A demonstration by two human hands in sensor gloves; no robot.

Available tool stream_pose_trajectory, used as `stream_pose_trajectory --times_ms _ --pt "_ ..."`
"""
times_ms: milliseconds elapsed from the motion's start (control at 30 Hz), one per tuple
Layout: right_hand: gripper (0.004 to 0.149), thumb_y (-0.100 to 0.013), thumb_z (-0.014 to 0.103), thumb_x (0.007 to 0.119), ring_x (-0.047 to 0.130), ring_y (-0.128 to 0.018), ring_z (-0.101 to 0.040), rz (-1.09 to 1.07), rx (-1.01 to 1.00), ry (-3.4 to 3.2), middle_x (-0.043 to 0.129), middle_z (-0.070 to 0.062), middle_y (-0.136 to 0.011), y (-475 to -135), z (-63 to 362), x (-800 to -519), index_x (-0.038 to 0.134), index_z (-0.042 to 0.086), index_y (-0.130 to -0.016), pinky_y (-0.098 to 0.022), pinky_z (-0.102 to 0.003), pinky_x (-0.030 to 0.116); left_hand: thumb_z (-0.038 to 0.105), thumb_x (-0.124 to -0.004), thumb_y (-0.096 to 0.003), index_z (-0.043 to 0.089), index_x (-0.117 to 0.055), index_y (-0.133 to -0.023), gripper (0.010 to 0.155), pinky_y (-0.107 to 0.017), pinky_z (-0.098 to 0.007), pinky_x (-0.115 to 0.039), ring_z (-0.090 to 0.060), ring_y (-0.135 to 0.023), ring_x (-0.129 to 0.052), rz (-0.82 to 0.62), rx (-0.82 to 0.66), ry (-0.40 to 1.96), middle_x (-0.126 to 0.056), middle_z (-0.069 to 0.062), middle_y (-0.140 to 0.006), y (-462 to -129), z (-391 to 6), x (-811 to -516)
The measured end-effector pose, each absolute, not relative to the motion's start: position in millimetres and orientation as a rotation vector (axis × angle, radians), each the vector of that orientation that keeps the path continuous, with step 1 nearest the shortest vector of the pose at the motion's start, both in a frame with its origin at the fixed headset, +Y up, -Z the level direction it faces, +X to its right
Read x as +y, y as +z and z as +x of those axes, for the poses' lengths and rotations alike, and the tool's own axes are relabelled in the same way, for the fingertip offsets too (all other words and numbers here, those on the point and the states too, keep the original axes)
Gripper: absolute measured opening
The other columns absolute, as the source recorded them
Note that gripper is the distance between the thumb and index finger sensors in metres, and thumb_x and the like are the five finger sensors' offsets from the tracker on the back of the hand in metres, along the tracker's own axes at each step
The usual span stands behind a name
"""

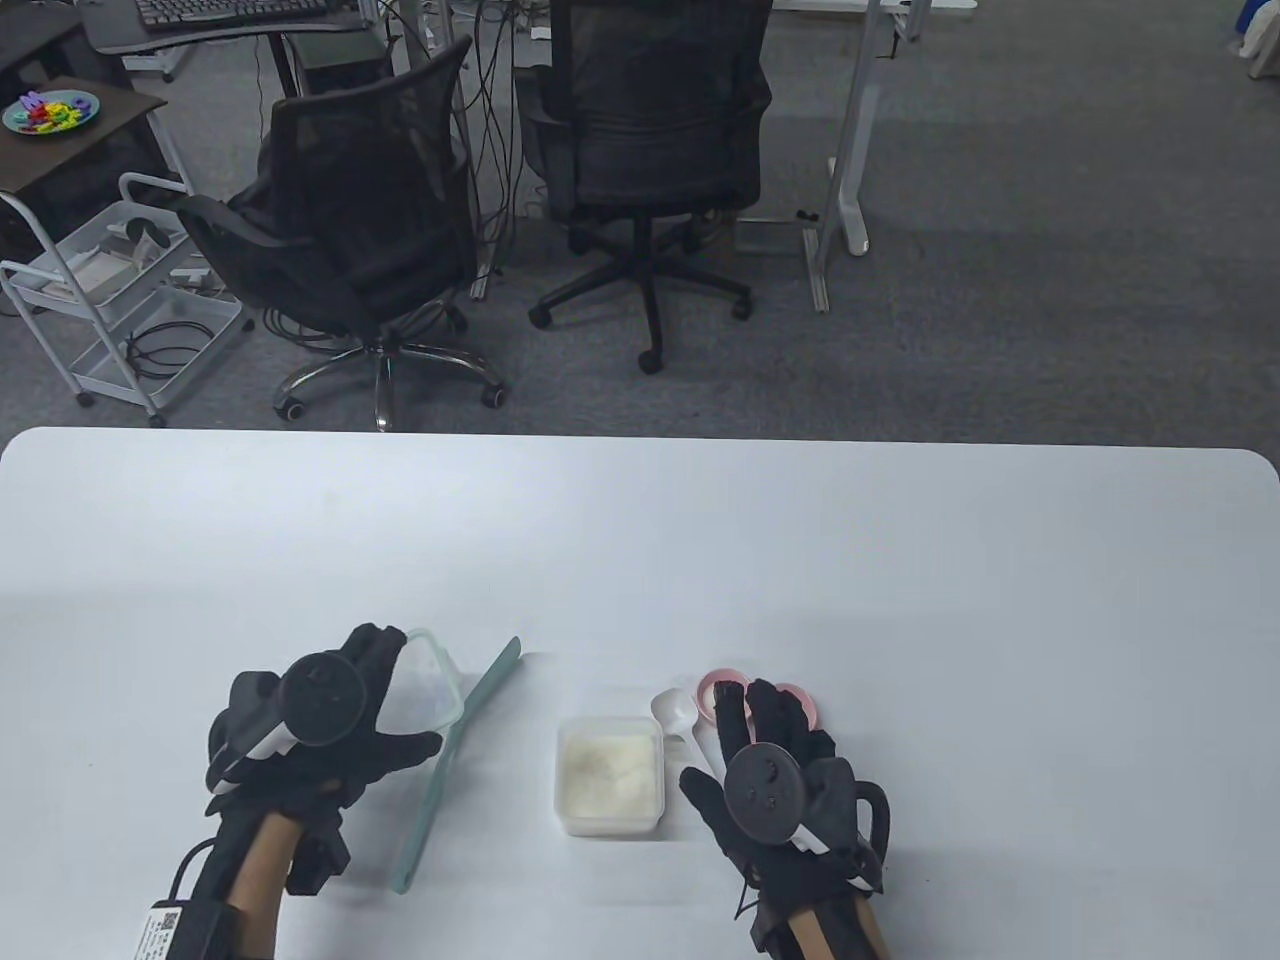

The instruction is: Scoop white sugar with coffee spoon and level it off using dessert spatula

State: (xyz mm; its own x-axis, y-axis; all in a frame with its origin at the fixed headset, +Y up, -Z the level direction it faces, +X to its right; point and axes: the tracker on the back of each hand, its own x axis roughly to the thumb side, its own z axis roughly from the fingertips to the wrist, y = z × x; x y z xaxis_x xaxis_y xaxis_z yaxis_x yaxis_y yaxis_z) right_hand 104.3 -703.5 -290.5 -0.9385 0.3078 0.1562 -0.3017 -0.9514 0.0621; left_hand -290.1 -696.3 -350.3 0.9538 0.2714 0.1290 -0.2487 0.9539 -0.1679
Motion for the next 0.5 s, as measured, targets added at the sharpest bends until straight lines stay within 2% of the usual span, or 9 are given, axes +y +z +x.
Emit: stream_pose_trajectory --times_ms 133,267,300,333,367,400,433,500 --pt "0.088 -0.059 0.054 0.068 0.028 -0.115 -0.055 0.261 0.087 2.774 0.018 -0.029 -0.127 -291 103 -706 0.017 0.015 -0.119 -0.075 -0.076 0.033 0.076 -0.088 -0.0447 0.032 -0.024 -0.123 0.11 -0.082 -0.073 -0.042 -0.049 -0.122 -0.047 -0.136 -0.257 0.26 -0.026 -0.003 -0.134 -339 -259 -686" --pt "0.088 -0.059 0.054 0.068 0.031 -0.115 -0.055 0.277 0.094 2.783 0.018 -0.029 -0.127 -291 100 -707 0.017 0.014 -0.119 -0.075 -0.075 0.034 0.076 -0.088 -0.043 0.035 -0.025 -0.123 0.11 -0.08 -0.075 -0.042 -0.051 -0.121 -0.048 -0.174 -0.356 0.283 -0.026 -0.004 -0.134 -332 -226 -691" --pt "0.088 -0.059 0.054 0.068 0.031 -0.114 -0.055 0.279 0.095 2.784 0.019 -0.029 -0.127 -291 100 -707 0.017 0.014 -0.119 -0.076 -0.075 0.034 0.078 -0.085 -0.0429 0.036 -0.024 -0.122 0.108 -0.079 -0.076 -0.04 -0.052 -0.121 -0.045 -0.174 -0.365 0.266 -0.025 0.0 -0.134 -331 -221 -692" --pt "0.087 -0.06 0.054 0.067 0.031 -0.114 -0.055 0.281 0.097 2.787 0.019 -0.029 -0.127 -291 100 -707 0.017 0.014 -0.119 -0.075 -0.075 0.035 0.077 -0.091 -0.0377 0.041 -0.03 -0.123 0.111 -0.074 -0.081 -0.045 -0.058 -0.118 -0.054 -0.17 -0.381 0.232 -0.032 -0.005 -0.136 -330 -212 -693" --pt "0.086 -0.06 0.053 0.067 0.032 -0.114 -0.055 0.282 0.098 2.788 0.02 -0.029 -0.127 -291 100 -707 0.018 0.015 -0.119 -0.075 -0.075 0.035 0.076 -0.088 -0.0438 0.034 -0.024 -0.123 0.11 -0.082 -0.074 -0.041 -0.049 -0.122 -0.046 -0.169 -0.392 0.218 -0.025 0.0 -0.134 -329 -207 -694" --pt "0.084 -0.061 0.052 0.066 0.032 -0.115 -0.055 0.284 0.099 2.786 0.021 -0.028 -0.127 -291 100 -707 0.018 0.015 -0.119 -0.076 -0.075 0.035 0.077 -0.087 -0.0437 0.034 -0.024 -0.123 0.11 -0.081 -0.075 -0.04 -0.05 -0.122 -0.045 -0.171 -0.412 0.219 -0.025 -0.004 -0.134 -328 -200 -693" --pt "0.081 -0.062 0.05 0.065 0.033 -0.115 -0.054 0.293 0.103 2.769 0.023 -0.027 -0.127 -291 99 -708 0.019 0.015 -0.119 -0.076 -0.075 0.035 0.076 -0.088 -0.0437 0.034 -0.025 -0.123 0.109 -0.081 -0.074 -0.04 -0.049 -0.122 -0.046 -0.17 -0.431 0.229 -0.025 0.0 -0.134 -326 -194 -693" --pt "0.078 -0.063 0.047 0.063 0.036 -0.115 -0.054 0.311 0.118 2.722 0.026 -0.025 -0.128 -292 99 -709 0.021 0.015 -0.119 -0.076 -0.075 0.035 0.076 -0.087 -0.0434 0.035 -0.025 -0.123 0.109 -0.081 -0.075 -0.04 -0.049 -0.122 -0.046 -0.177 -0.458 0.245 -0.026 0.0 -0.134 -325 -185 -693"
